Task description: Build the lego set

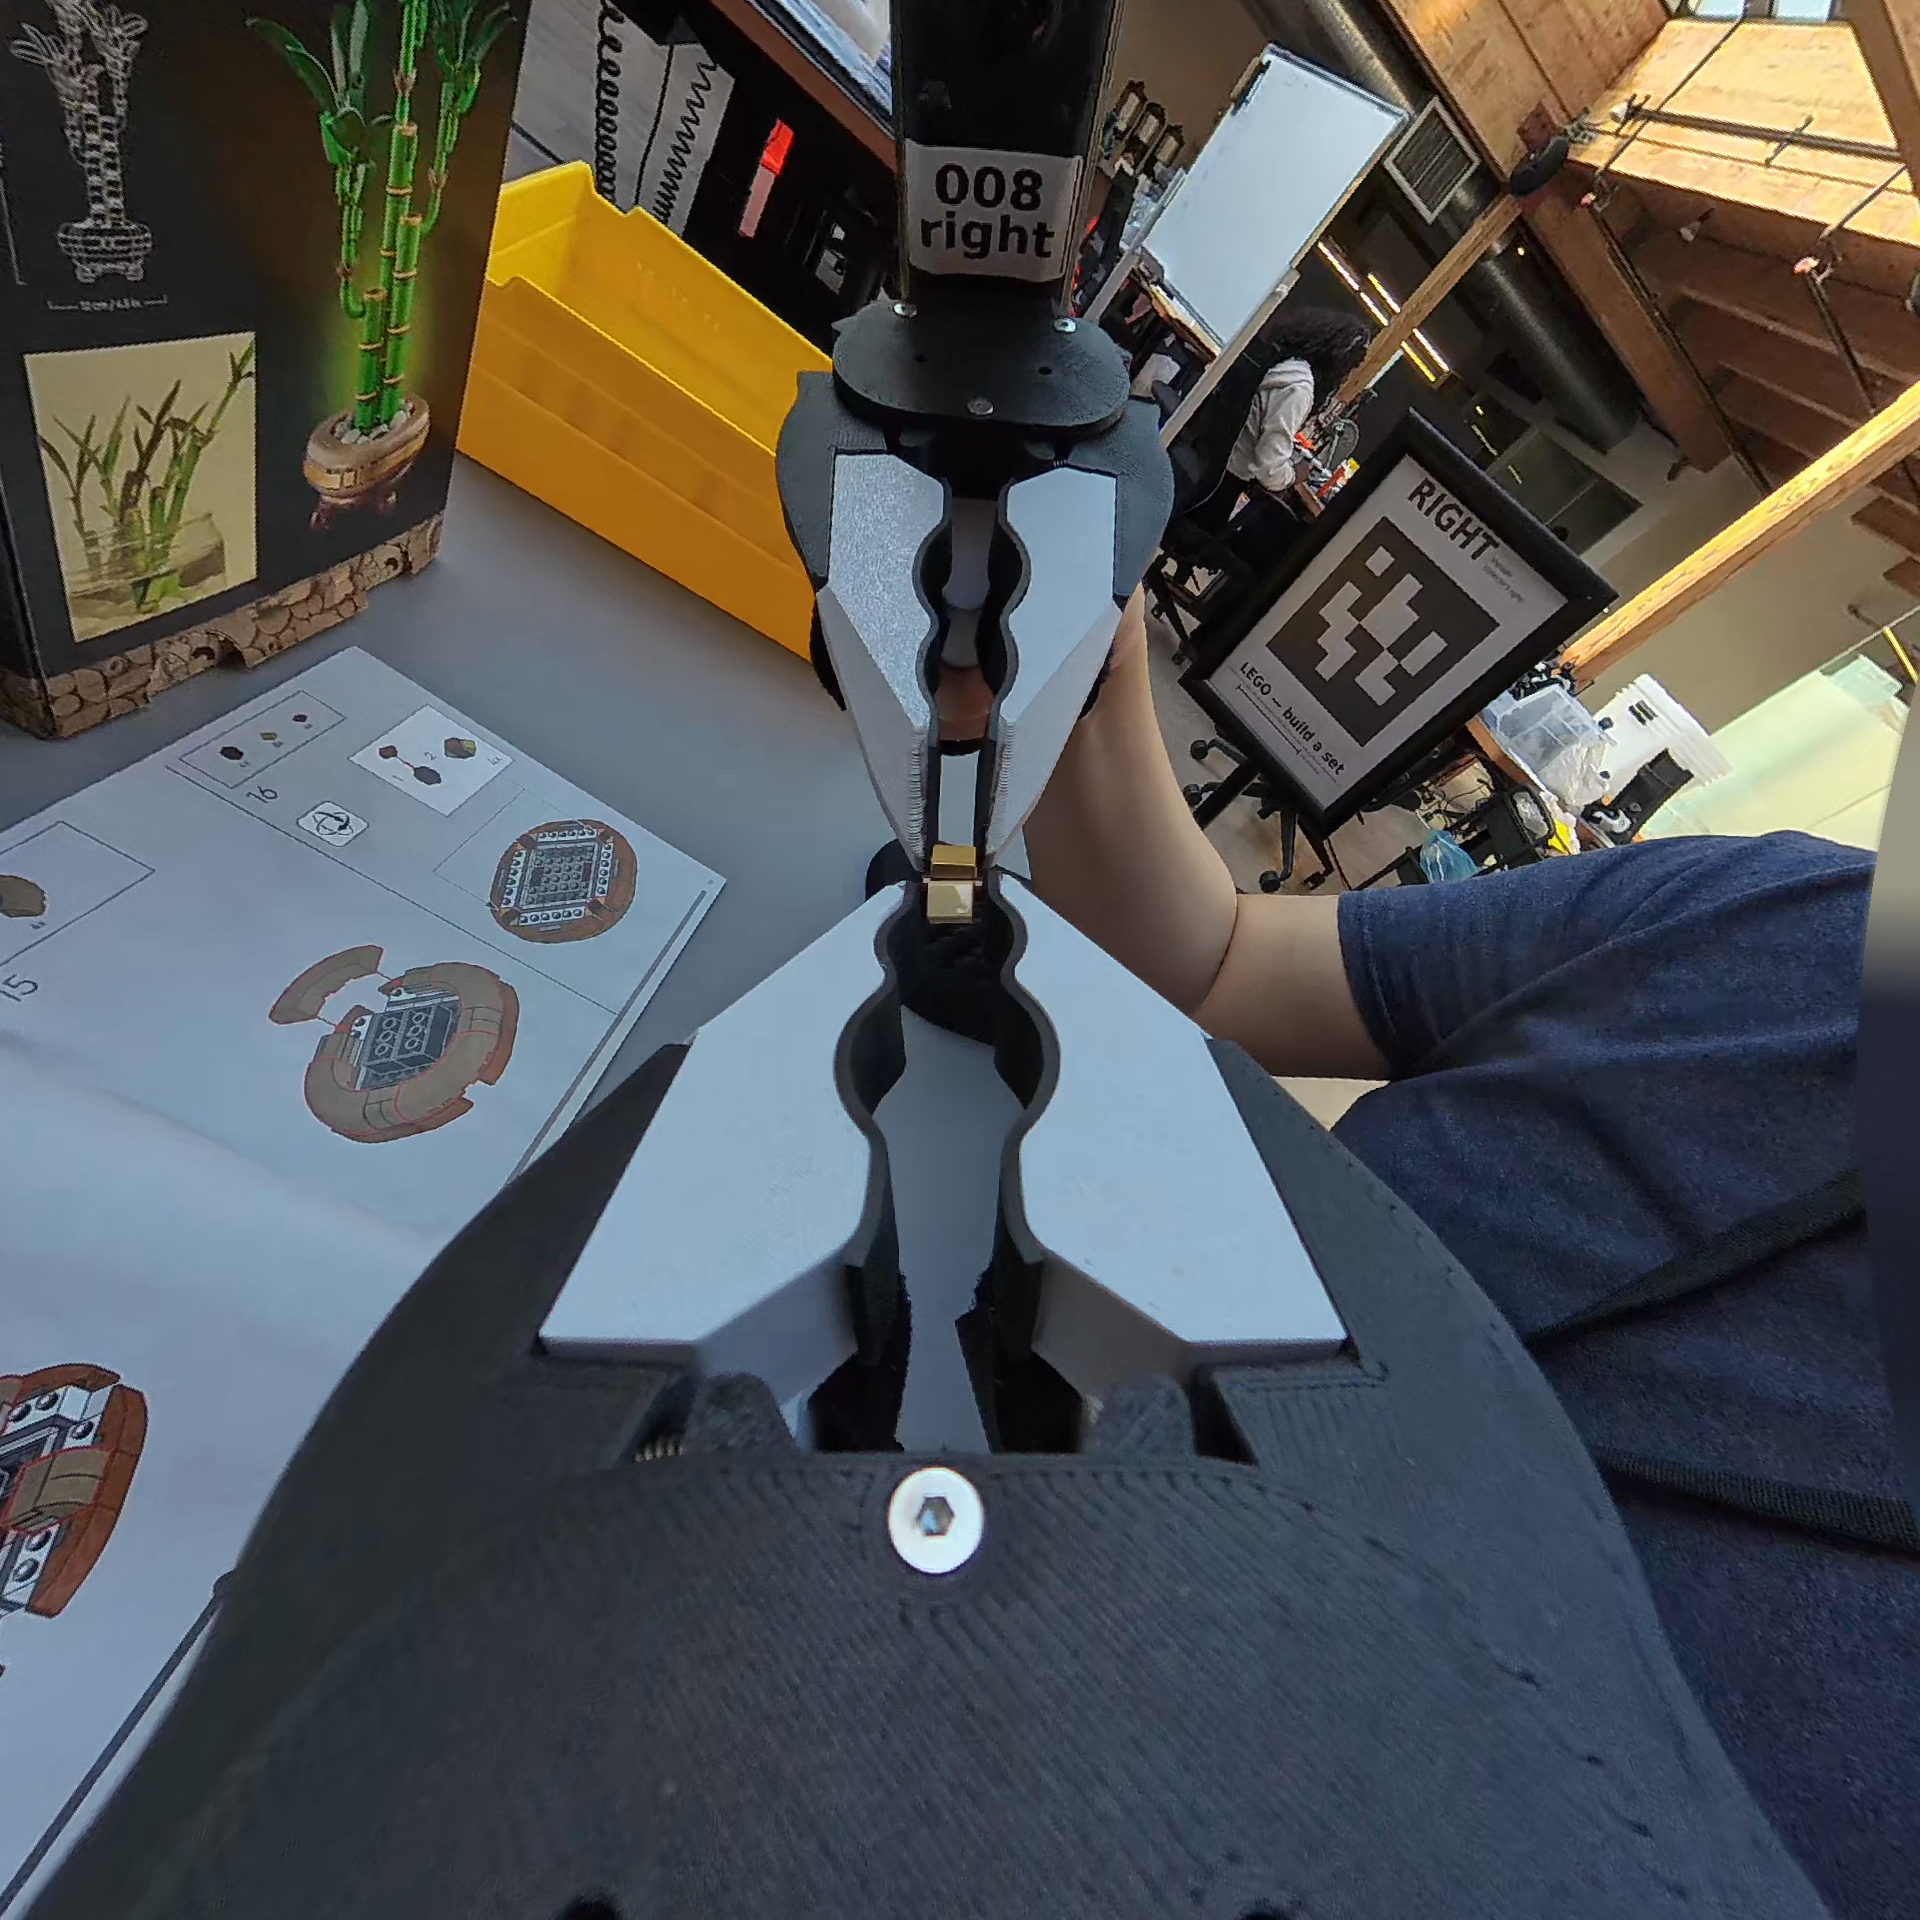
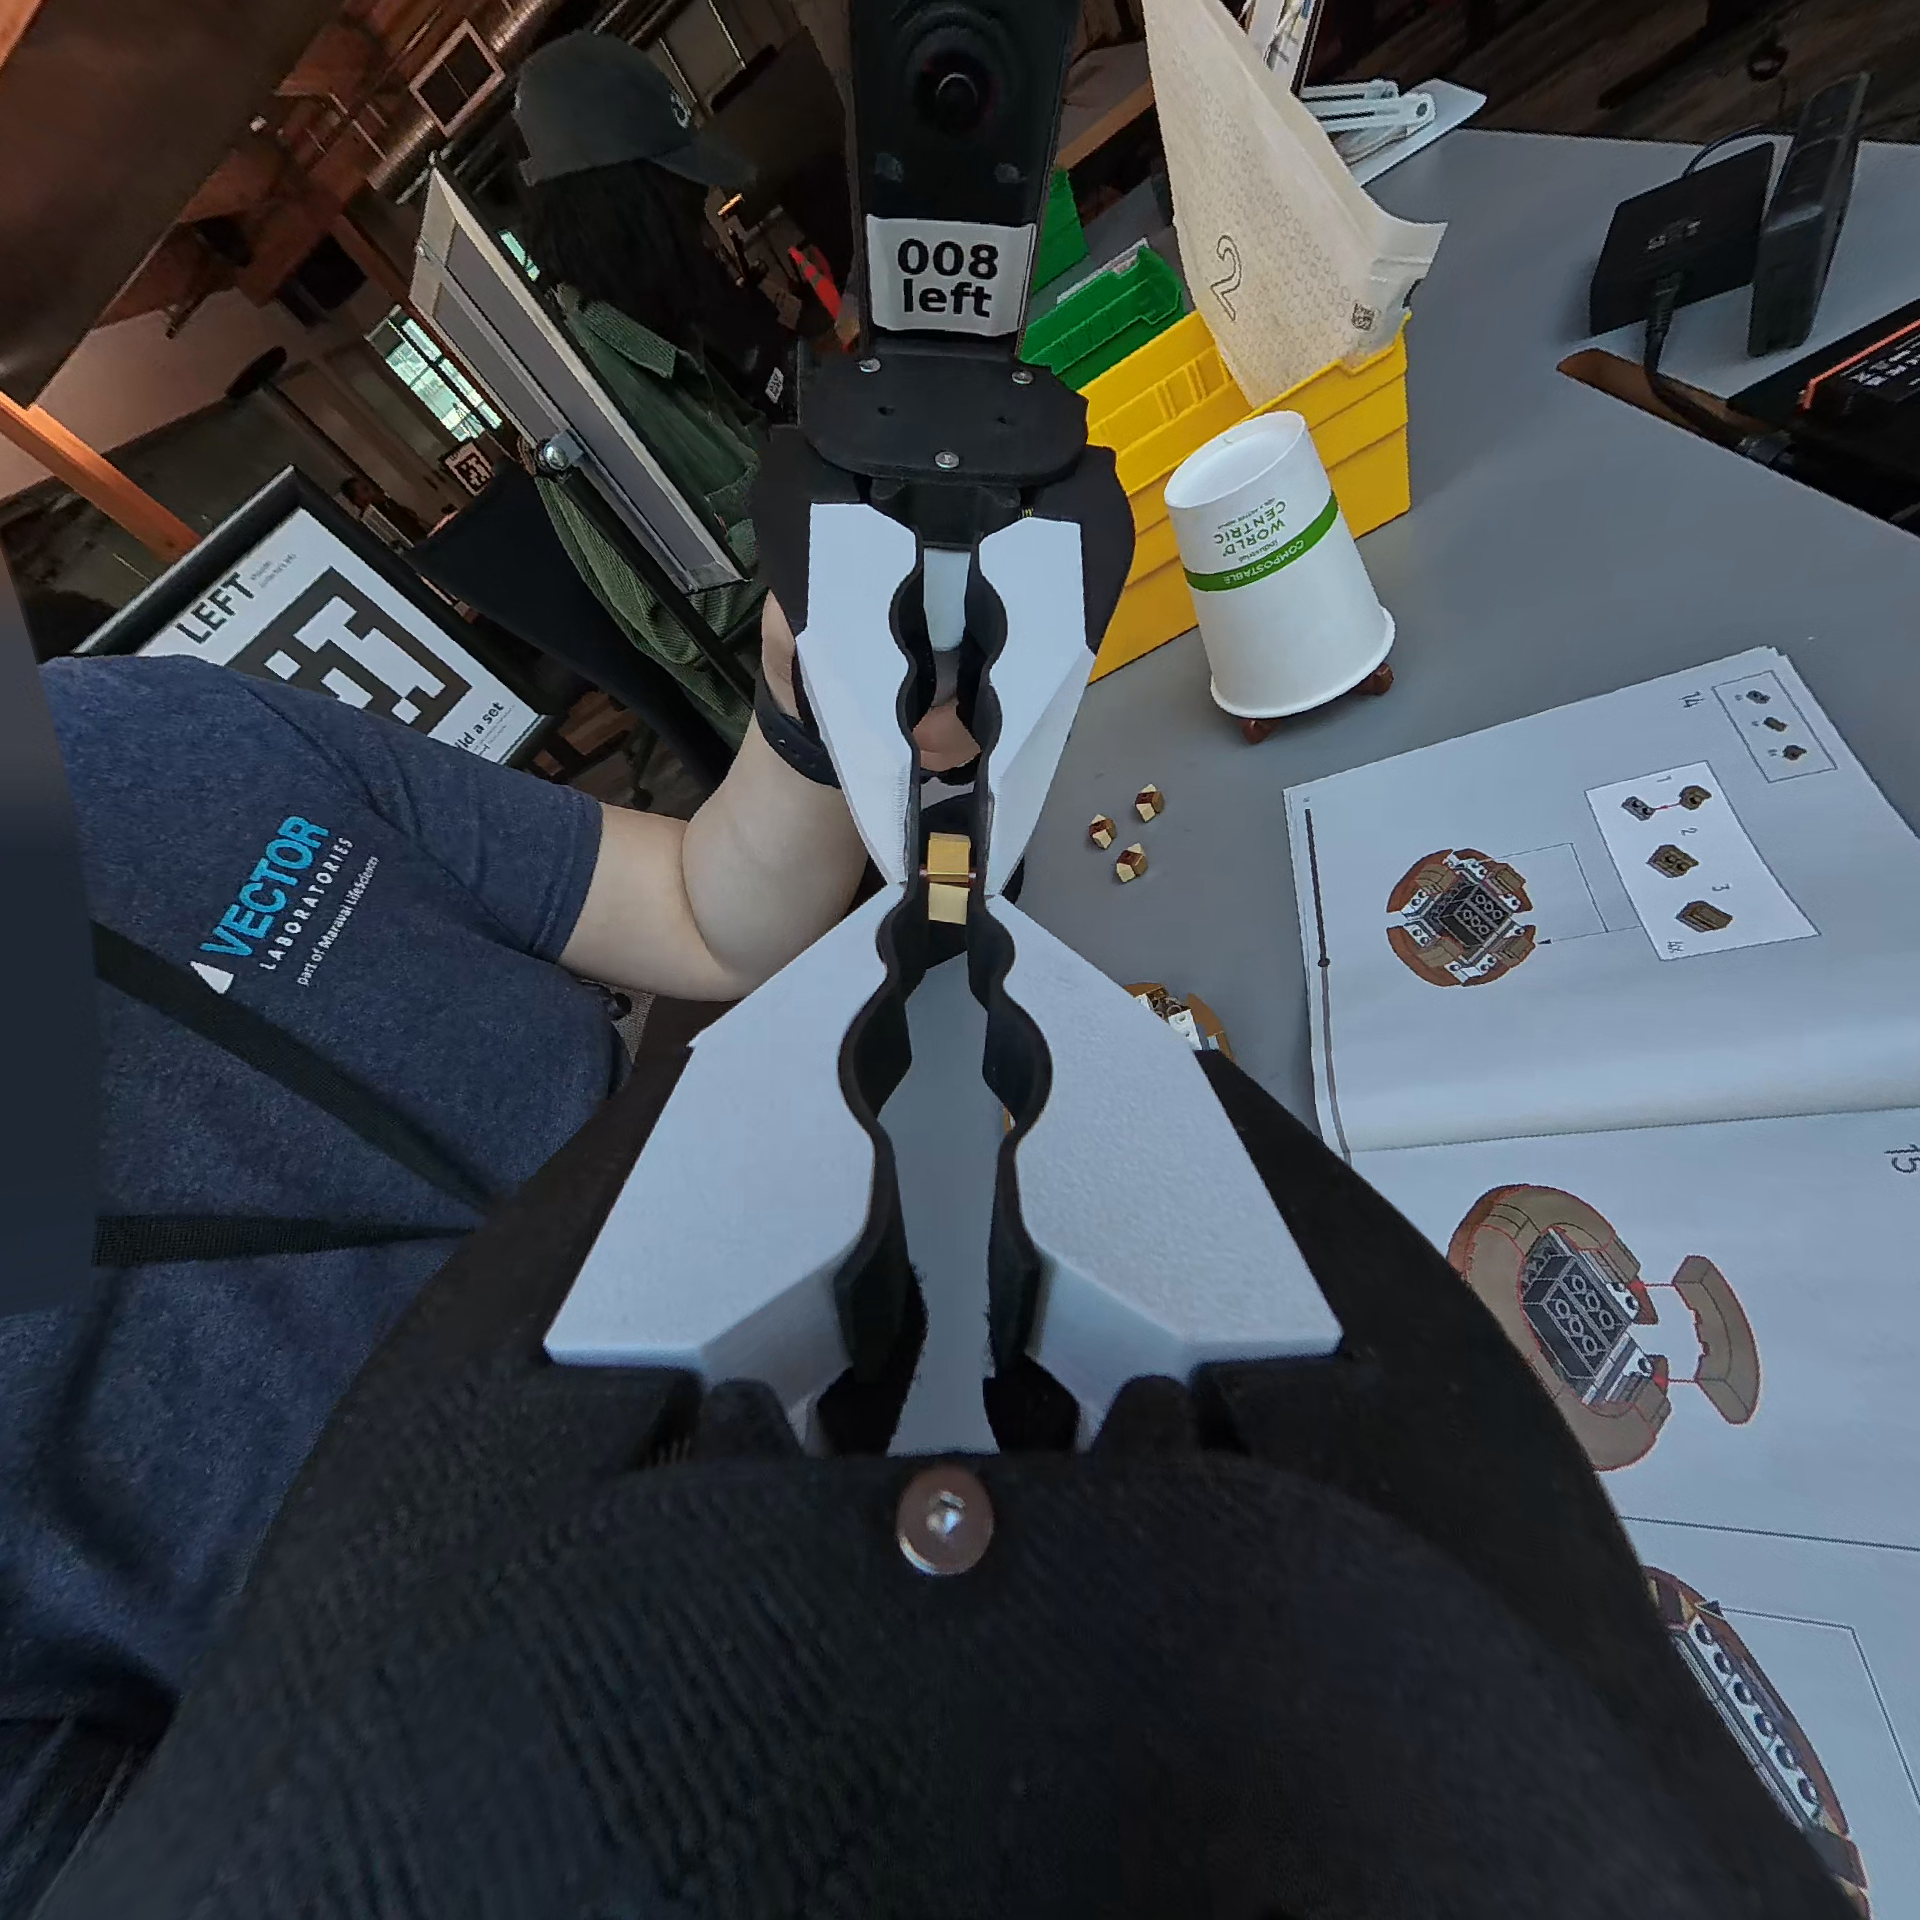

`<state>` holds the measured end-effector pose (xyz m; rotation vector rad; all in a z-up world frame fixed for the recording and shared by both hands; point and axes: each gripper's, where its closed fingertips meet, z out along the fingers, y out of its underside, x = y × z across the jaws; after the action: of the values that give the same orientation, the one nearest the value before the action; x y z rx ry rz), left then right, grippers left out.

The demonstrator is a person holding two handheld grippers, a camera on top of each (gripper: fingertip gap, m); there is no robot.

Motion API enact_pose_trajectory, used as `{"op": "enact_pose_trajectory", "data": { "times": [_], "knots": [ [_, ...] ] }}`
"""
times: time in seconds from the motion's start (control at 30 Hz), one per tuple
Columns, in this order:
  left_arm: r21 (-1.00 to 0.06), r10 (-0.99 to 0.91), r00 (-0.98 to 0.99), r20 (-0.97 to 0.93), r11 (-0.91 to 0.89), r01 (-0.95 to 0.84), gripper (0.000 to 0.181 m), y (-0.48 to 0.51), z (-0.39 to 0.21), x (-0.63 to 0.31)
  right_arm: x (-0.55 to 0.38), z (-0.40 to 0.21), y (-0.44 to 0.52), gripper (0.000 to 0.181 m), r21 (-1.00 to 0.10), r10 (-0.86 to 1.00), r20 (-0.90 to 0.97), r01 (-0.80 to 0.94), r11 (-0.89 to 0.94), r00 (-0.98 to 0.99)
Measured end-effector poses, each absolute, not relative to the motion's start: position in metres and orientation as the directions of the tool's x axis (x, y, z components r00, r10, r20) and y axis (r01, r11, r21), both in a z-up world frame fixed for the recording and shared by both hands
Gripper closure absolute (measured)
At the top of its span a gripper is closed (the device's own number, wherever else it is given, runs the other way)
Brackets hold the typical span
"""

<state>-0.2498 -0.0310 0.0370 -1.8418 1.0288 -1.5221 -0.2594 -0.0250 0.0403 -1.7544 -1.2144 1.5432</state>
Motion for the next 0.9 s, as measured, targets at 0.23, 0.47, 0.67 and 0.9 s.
{"op": "enact_pose_trajectory", "data": {
  "times": [0.23, 0.47, 0.67, 0.9],
  "knots": [
    [-0.775, -0.783, 0.050, 0.620, -0.620, -0.123, 0.173, -0.022, 0.047, -0.249, -0.258, 0.049, -0.017, 0.175, -0.862, 0.879, -0.476, 0.215, -0.459, -0.030],
    [-0.761, -0.762, 0.003, 0.648, -0.647, -0.050, 0.172, -0.021, 0.061, -0.253, -0.262, 0.063, -0.016, 0.175, -0.908, 0.916, -0.400, 0.146, -0.393, -0.022],
    [-0.765, -0.765, 0.006, 0.644, -0.644, -0.029, 0.172, -0.018, 0.064, -0.255, -0.264, 0.066, -0.014, 0.176, -0.916, 0.923, -0.386, 0.121, -0.382, -0.011],
    [-0.770, -0.770, -0.025, 0.637, -0.638, 0.021, 0.172, -0.018, 0.074, -0.258, -0.267, 0.076, -0.014, 0.176, -0.934, 0.935, -0.354, 0.063, -0.352, -0.012]
  ]
}}
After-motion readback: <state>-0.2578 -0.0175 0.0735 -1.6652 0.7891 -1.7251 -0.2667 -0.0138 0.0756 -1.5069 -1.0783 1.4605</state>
